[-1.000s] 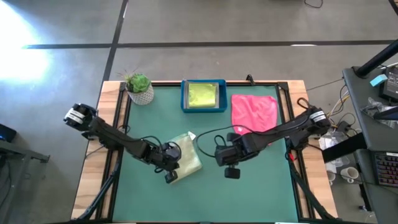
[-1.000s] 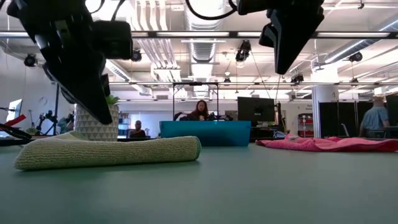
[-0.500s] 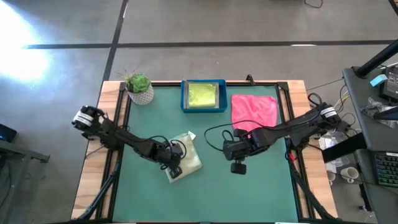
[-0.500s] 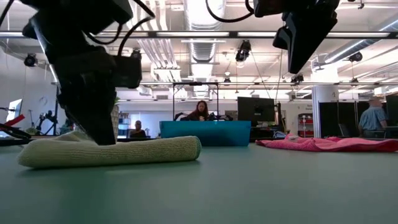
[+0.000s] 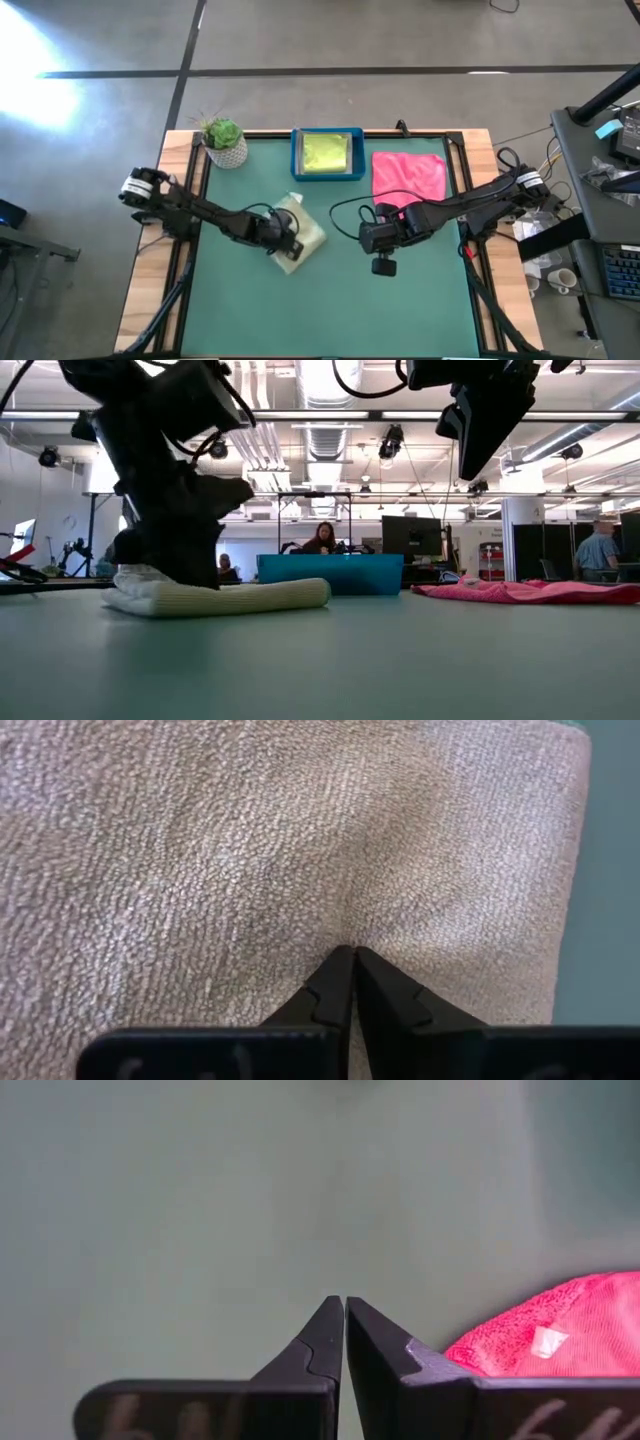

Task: Fold microfiber towels
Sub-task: Fold the dark green microfiber cloth

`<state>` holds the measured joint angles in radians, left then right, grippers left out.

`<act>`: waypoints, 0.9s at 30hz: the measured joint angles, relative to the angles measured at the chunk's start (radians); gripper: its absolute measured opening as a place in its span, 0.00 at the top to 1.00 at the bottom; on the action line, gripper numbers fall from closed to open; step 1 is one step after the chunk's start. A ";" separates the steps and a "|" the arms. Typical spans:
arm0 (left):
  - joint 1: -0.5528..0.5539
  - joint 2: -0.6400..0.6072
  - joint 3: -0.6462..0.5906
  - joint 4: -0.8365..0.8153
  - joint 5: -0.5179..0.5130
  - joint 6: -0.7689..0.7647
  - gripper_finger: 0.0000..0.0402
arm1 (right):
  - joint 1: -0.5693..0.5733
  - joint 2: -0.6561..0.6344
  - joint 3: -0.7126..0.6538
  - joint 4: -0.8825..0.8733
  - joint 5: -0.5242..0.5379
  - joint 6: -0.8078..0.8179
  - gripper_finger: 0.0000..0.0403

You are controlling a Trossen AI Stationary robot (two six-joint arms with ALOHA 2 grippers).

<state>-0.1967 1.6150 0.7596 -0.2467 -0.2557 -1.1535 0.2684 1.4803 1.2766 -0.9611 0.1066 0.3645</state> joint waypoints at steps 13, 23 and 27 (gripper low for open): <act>0.073 -0.035 0.002 0.182 -0.090 -0.098 0.99 | -0.071 0.000 0.000 0.001 0.001 0.029 0.98; 0.073 -0.159 0.009 0.011 -0.090 0.185 0.99 | -0.116 0.000 0.000 0.008 0.000 0.017 0.98; 0.073 -0.226 0.009 -0.200 -0.069 0.196 0.99 | -0.126 0.000 -0.001 0.010 -0.001 0.006 0.98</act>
<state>-0.1242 1.3885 0.7686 -0.4466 -0.3251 -0.9572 0.1419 1.4803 1.2758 -0.9516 0.1058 0.3710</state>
